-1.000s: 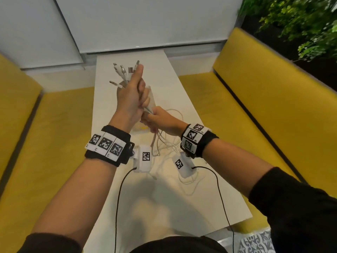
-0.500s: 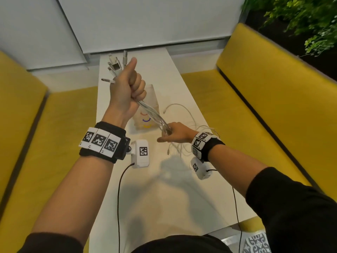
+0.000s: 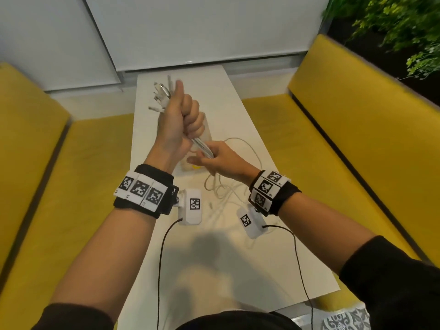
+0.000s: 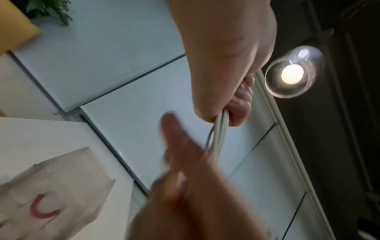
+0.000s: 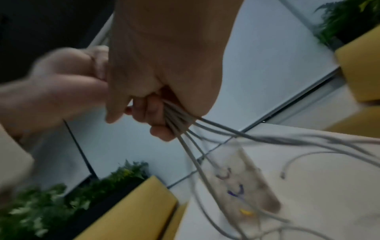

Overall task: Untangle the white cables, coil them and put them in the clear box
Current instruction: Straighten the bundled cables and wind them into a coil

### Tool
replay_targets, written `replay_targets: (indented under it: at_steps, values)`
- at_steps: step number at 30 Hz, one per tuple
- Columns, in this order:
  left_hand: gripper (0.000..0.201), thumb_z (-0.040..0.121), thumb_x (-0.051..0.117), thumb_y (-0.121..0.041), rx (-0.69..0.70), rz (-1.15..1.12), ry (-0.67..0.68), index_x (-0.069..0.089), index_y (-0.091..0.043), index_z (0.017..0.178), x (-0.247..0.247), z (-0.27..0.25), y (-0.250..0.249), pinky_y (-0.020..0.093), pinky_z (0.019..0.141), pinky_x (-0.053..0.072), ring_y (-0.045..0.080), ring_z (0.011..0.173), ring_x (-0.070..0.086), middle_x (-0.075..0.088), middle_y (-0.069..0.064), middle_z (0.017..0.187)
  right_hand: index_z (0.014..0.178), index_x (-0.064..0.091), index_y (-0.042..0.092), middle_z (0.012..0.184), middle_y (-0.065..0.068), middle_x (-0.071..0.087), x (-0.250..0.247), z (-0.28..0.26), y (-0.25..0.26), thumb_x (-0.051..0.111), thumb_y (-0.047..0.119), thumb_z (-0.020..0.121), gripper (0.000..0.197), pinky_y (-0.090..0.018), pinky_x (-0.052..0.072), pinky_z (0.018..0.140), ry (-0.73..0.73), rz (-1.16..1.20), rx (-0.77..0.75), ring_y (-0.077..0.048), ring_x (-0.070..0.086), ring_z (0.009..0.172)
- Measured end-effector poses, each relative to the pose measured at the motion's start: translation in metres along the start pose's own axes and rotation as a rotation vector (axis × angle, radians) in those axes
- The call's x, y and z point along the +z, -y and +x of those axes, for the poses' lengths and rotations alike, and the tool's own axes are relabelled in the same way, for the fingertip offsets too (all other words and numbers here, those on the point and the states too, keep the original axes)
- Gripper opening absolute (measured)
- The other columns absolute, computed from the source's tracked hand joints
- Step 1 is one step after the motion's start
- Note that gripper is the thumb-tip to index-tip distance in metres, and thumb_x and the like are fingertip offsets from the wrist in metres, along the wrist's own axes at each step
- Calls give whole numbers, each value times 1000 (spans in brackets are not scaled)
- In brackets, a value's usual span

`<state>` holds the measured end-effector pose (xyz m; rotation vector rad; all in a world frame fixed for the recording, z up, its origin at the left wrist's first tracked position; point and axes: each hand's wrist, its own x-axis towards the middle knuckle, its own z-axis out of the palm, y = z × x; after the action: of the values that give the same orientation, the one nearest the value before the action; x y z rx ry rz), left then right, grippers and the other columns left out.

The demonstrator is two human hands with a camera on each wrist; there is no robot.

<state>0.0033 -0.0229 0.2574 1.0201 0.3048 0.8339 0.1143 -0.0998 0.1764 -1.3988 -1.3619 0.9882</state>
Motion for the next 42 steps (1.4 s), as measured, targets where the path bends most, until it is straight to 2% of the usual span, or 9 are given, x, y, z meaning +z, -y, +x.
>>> replay_targets:
  at_steps: [3, 10, 13, 15, 17, 25, 32, 38, 42]
  values:
    - [59, 107, 34, -46, 89, -34, -71, 18, -23, 55, -4, 0, -33, 19, 36, 14, 10, 37, 12, 16, -4, 46, 51, 43, 22, 47, 3, 42, -18, -11, -31, 70, 39, 88, 49, -25, 34, 46, 69, -193, 193, -14, 37, 41]
    - [54, 102, 47, -48, 226, 336, -258, 27, -23, 59, -19, -8, -64, 29, 42, 13, 13, 40, 16, 23, -5, 47, 59, 47, 14, 58, -4, 52, -69, -32, -67, 58, 51, 92, 51, -29, 28, 46, -89, -842, 414, -20, 47, 53]
    - [38, 78, 72, -57, 131, 654, 97, 67, -20, 87, -8, -7, -36, 27, 61, 53, 2, 66, 63, 71, -8, 81, 65, 55, 16, 64, -4, 58, -67, -24, -55, 52, 43, 96, 41, -27, 28, 47, -88, -951, 343, -24, 52, 60]
    - [44, 79, 66, -65, 82, 1082, 334, 68, -36, 112, -5, -5, -3, 34, 98, 54, 6, 109, 66, 71, -6, 122, 76, 64, 14, 73, -7, 64, -61, -15, -43, 53, 36, 95, 31, -27, 33, 54, -77, -1042, 277, -27, 55, 67]
    - [53, 84, 69, -58, -24, 1387, 423, 60, -34, 132, -6, -5, 25, 38, 105, 49, 13, 120, 62, 64, -4, 137, 93, 69, 11, 90, -12, 69, -56, -9, -34, 53, 31, 92, 25, -29, 37, 60, -70, -1124, 215, -30, 61, 77]
    - [29, 88, 73, -40, -160, 1618, 550, 70, -12, 89, -27, -4, 49, 47, 69, 51, 26, 77, 63, 70, 6, 80, 63, 59, 16, 57, -1, 52, -53, -8, -7, 70, 21, 85, 26, -25, 26, 47, -84, -934, 109, -21, 48, 57]
    - [21, 91, 71, -29, -34, 1544, 439, 70, -14, 76, -39, 8, -15, 32, 56, 37, 16, 59, 52, 62, -1, 64, 59, 49, 11, 51, -6, 36, -85, -23, -19, 80, 52, 70, 52, -26, 26, 44, 12, -255, 225, -16, 31, 43]
    - [38, 94, 68, -22, 24, 1459, 300, 52, -31, 60, -38, 9, -29, 23, 52, 31, 3, 50, 43, 50, -9, 55, 60, 53, -1, 55, -8, 41, -103, -12, -14, 76, 45, 79, 55, -27, 25, 46, -99, -447, 177, -14, 31, 45]
    - [30, 93, 67, -26, 75, 1410, 191, 63, -12, 68, -37, 1, -43, 26, 52, 30, 6, 49, 39, 49, -5, 55, 58, 56, 10, 52, 0, 45, -119, -15, -13, 72, 32, 87, 40, -24, 27, 45, -124, -635, 161, -12, 36, 46]
